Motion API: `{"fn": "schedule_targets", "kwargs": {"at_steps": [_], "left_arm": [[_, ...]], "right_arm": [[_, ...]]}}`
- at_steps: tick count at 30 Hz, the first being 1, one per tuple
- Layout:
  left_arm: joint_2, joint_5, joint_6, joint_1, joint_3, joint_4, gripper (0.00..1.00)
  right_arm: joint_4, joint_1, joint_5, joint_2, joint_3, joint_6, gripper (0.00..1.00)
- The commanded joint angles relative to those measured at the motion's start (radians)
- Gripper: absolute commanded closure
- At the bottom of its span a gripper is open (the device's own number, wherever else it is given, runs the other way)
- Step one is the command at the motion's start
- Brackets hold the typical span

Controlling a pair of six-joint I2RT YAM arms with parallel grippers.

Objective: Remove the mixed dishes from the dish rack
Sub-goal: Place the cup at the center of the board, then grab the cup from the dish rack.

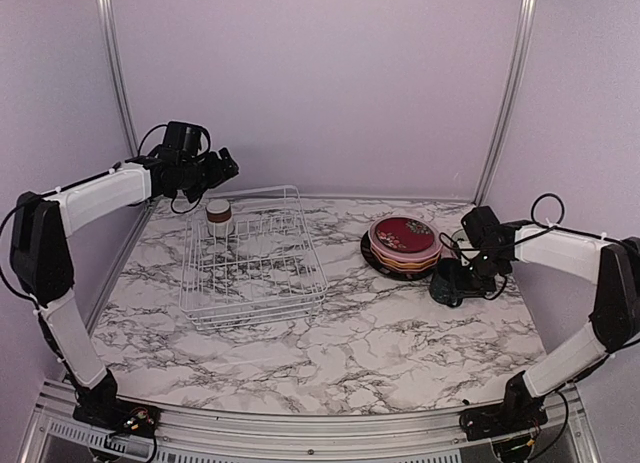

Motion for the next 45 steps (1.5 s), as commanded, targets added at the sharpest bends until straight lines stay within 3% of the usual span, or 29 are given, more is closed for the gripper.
{"fn": "schedule_targets", "kwargs": {"at_steps": [1, 14, 19, 27, 34, 45], "left_arm": [[0.063, -0.017, 0.047, 0.040, 0.080, -0.110, 0.01], [0.233, -0.137, 0.212, 0.055, 0.288, -0.313, 0.01], [0.313, -0.151, 0.254, 0.054, 0.386, -0.380, 0.01], [0.380, -0.152, 0.296, 0.054, 0.419, -0.401, 0.01], [0.430, -0.160, 0.321, 0.055, 0.436, -0.404, 0.02], [0.507, -0.181, 0.346, 0.053, 0.484, -0.422, 0.12]], "right_arm": [[-0.057, 0.009, 0.023, -0.034, 0.046, 0.007, 0.70], [-0.104, 0.007, 0.009, -0.107, 0.134, 0.021, 0.21], [-0.097, 0.004, 0.022, -0.113, 0.191, 0.018, 0.15], [-0.061, -0.033, 0.023, -0.157, 0.273, 0.039, 0.02], [0.025, -0.085, -0.063, -0.220, 0.285, 0.087, 0.02], [0.064, -0.108, -0.135, -0.223, 0.274, 0.105, 0.02]]}}
